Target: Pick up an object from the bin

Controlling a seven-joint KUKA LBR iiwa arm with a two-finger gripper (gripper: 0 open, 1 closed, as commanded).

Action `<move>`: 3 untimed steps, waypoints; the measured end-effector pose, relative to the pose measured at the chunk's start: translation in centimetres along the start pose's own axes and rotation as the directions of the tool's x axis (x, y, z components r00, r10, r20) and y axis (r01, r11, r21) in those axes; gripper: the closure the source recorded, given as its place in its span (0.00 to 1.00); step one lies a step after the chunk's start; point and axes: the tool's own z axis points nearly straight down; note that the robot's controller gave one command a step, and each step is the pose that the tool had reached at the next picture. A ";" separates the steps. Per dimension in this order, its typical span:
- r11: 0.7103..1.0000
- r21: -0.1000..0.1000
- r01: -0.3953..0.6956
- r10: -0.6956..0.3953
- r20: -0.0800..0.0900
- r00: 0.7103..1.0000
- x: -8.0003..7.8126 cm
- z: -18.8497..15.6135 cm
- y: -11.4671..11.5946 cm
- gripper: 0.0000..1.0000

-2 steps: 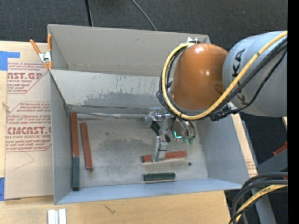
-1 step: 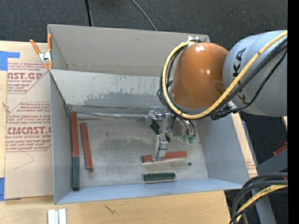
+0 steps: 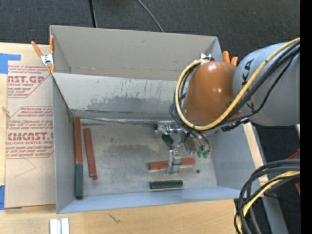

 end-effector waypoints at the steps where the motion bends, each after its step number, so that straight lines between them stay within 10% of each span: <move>1: 1.000 0.001 -0.013 0.013 -0.007 1.000 -0.1 0.9 -5.2 0.00; 3: 0.982 -0.003 0.190 -0.190 -0.006 0.982 -1.3 9.5 -4.3 0.00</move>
Offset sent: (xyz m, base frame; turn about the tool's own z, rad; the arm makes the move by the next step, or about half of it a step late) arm 0.0022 -0.0540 -0.0624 -0.1889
